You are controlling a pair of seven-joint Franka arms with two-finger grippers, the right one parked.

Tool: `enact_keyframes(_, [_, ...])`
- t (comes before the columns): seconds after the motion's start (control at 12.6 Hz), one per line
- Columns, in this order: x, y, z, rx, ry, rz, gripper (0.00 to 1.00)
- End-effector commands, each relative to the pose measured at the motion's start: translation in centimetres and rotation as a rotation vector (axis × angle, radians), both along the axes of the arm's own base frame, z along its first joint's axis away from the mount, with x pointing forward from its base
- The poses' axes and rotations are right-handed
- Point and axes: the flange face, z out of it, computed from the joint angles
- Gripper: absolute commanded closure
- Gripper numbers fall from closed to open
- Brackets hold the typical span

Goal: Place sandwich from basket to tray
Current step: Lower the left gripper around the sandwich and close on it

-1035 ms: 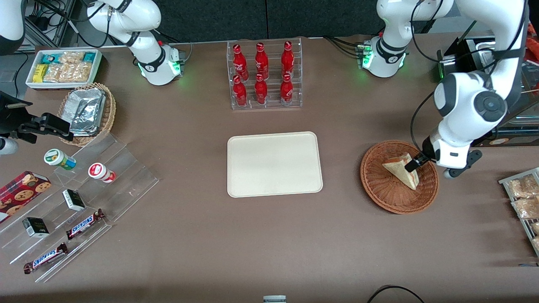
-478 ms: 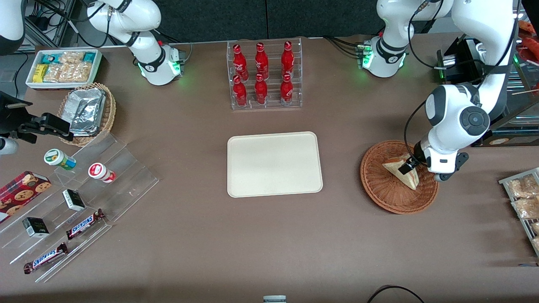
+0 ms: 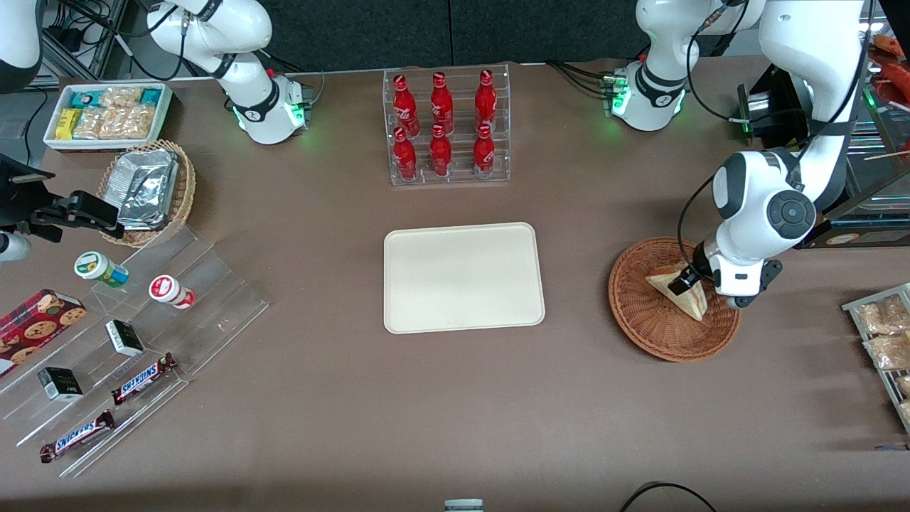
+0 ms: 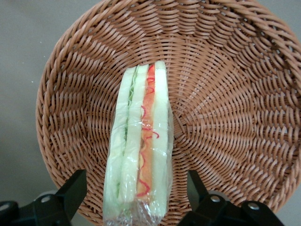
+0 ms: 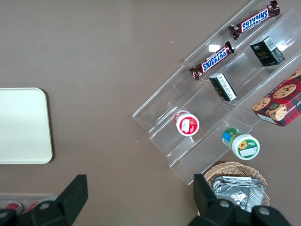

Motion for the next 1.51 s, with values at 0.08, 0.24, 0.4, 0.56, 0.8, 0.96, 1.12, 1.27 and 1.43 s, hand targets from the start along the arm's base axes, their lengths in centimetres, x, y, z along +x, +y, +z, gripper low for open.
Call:
enact_keyframes(0.08, [-0.1, -0.1, -1.0, 0.005, -0.007, 0.090, 0.78])
enact_keyframes(0.24, [-0.2, 0.0, -0.9, 0.008, 0.000, 0.097, 1.00])
enact_keyframes(0.4, [0.1, 0.0, -0.9, 0.009, 0.011, 0.093, 1.00])
enact_keyframes(0.56, [1.1, -0.1, 0.2, 0.015, 0.023, 0.087, 1.00])
enact_keyframes(0.8, [3.4, -1.2, 4.8, 0.023, 0.085, 0.055, 1.00])
enact_keyframes(0.96, [4.4, -5.1, 8.2, 0.026, 0.091, -0.027, 1.00])
enact_keyframes(1.12, [4.6, -8.9, 10.7, 0.029, 0.109, -0.096, 1.00])
enact_keyframes(1.27, [4.3, -13.8, 12.8, 0.026, 0.089, -0.175, 1.00])
enact_keyframes(1.43, [3.8, -19.0, 14.9, 0.004, 0.045, -0.284, 1.00])
